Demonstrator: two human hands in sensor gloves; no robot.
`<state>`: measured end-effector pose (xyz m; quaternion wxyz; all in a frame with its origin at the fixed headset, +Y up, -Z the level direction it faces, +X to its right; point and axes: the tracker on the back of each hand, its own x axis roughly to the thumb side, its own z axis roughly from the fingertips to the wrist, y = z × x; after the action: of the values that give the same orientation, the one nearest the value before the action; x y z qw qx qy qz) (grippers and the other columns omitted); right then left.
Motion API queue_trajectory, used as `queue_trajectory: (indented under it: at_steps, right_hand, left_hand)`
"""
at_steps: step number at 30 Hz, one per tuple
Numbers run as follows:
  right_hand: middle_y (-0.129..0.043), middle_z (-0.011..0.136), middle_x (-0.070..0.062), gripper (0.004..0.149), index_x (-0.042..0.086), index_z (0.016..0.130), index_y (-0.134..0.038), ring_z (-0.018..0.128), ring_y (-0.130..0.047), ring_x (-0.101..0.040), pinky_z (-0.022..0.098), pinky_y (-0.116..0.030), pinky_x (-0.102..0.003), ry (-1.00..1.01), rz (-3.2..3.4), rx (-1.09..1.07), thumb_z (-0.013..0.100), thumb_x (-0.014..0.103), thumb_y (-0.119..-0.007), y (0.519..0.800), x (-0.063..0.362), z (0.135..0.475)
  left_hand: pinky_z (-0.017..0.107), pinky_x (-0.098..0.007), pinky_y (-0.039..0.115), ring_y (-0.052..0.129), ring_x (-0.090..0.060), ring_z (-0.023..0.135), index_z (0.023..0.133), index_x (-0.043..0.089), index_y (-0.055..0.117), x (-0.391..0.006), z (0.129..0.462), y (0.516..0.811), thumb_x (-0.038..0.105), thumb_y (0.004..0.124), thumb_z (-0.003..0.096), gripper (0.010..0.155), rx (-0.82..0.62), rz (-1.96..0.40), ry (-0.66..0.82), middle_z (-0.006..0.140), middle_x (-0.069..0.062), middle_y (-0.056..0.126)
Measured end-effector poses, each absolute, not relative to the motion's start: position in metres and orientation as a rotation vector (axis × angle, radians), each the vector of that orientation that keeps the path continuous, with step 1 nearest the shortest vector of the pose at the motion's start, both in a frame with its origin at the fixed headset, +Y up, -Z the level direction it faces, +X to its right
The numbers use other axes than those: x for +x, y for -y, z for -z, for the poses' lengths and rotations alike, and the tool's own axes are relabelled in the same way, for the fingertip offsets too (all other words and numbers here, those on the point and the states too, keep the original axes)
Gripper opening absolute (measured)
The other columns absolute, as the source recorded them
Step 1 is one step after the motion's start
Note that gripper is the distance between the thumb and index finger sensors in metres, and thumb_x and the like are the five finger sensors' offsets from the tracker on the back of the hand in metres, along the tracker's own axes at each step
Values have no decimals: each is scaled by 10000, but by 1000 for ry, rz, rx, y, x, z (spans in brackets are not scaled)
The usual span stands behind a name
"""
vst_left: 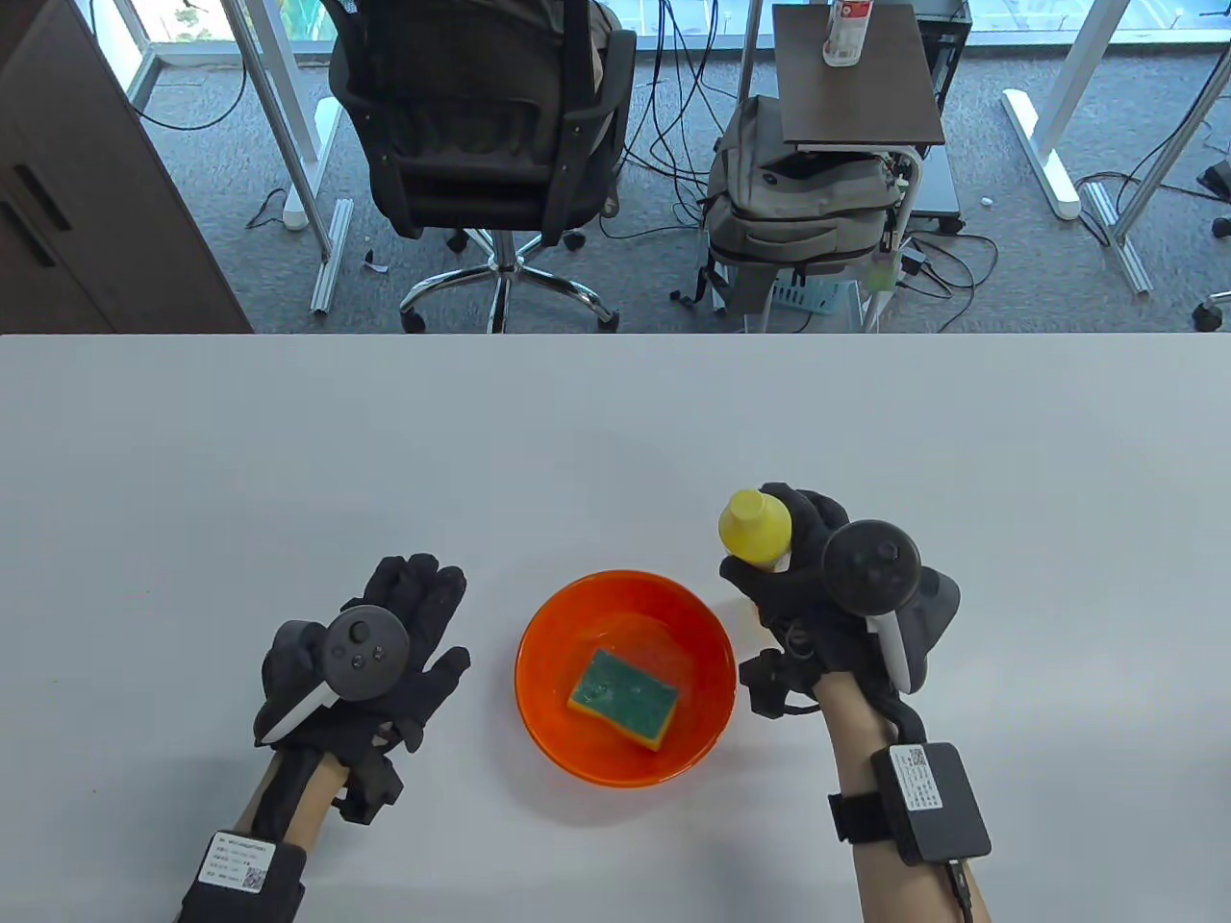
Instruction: Squeeze dish soap on sponge and spread
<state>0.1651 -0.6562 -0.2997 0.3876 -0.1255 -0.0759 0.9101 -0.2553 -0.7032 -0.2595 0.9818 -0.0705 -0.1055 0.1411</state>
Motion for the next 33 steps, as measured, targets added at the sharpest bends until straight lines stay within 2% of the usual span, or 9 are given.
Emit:
queue_trajectory:
  at_steps: [6, 19, 26, 31, 33]
  right_hand:
    - [-657, 1060, -5, 794, 485, 948, -643, 954, -720, -376, 705, -690, -565, 38, -1984, -332, 267, 387, -1039, 666, 162, 334]
    - [-600, 1088, 12, 812, 464, 1004, -514, 996, -720, -337, 743, -700, -492, -27, -2025, -295, 327, 416, -960, 684, 132, 366]
    - [-453, 1148, -9, 897, 378, 1059, -315, 1060, -571, -341, 798, -550, -505, -43, -2209, -224, 363, 515, -863, 683, 135, 357]
    - [-378, 1166, 0, 937, 368, 1060, -303, 1089, -482, -331, 812, -474, -498, 8, -2451, -148, 334, 579, -857, 683, 149, 328]
    - [-353, 1172, 14, 937, 374, 1060, -293, 1099, -449, -314, 816, -448, -486, 42, -2593, -113, 327, 623, -819, 684, 155, 313]
  left_hand:
    - [833, -654, 400, 306, -300, 1193, 1100, 380, 411, -267, 263, 712, 580, 659, 428, 745, -166, -279, 172, 1223, 32, 324]
    - [833, -653, 397, 309, -292, 1193, 1099, 388, 401, -264, 264, 716, 582, 659, 426, 746, -175, -258, 161, 1222, 46, 322]
    - [838, -647, 380, 309, -287, 1193, 1099, 368, 356, -264, 261, 713, 589, 656, 424, 771, -141, -241, 146, 1220, 44, 310]
    - [841, -640, 347, 304, -270, 1197, 1100, 358, 327, -263, 256, 708, 617, 642, 413, 799, -90, -240, 143, 1221, 48, 289]
    - [844, -633, 336, 297, -267, 1197, 1099, 355, 318, -262, 254, 706, 629, 635, 411, 806, -75, -239, 146, 1221, 49, 280]
